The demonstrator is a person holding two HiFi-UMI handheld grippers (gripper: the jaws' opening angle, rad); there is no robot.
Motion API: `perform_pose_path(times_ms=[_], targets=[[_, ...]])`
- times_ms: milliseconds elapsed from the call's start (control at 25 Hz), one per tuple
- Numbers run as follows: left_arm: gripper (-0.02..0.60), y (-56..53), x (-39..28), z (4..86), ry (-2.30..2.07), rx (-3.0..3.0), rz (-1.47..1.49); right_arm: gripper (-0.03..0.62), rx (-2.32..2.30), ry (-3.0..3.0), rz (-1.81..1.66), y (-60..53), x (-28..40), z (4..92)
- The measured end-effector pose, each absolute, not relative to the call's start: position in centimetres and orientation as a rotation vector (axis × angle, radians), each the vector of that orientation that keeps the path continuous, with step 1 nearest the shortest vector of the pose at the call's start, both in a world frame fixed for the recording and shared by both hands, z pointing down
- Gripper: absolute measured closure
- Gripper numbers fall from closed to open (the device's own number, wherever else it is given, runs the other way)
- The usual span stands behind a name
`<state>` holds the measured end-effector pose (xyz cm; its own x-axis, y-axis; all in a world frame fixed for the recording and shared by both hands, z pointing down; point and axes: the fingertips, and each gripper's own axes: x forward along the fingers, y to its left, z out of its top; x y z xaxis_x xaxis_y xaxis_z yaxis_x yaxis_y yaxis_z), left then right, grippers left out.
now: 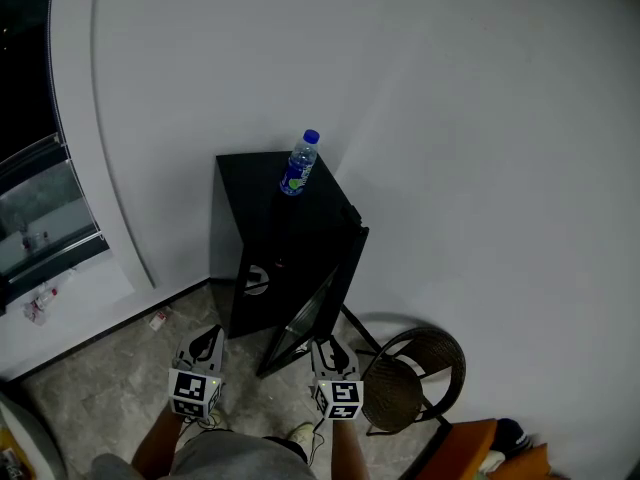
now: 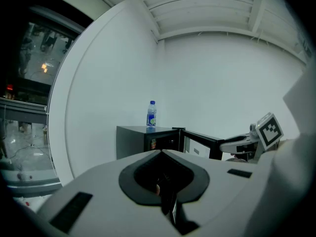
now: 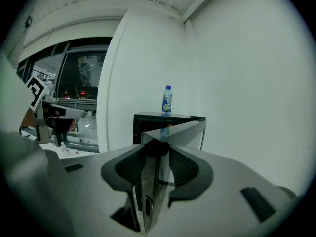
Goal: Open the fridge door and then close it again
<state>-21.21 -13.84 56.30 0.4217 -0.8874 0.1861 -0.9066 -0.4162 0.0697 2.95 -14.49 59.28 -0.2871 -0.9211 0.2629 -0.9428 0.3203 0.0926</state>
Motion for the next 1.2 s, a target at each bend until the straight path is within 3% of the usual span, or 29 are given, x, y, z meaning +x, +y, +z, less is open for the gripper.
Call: perform_pose_path(times_ms=[1200], targets=[[0.578, -17.3, -27.5, 57.1, -1.604, 2.496, 0.181, 0.428, 1.701, -2.320, 0.184, -19.8, -4.5, 59.7]])
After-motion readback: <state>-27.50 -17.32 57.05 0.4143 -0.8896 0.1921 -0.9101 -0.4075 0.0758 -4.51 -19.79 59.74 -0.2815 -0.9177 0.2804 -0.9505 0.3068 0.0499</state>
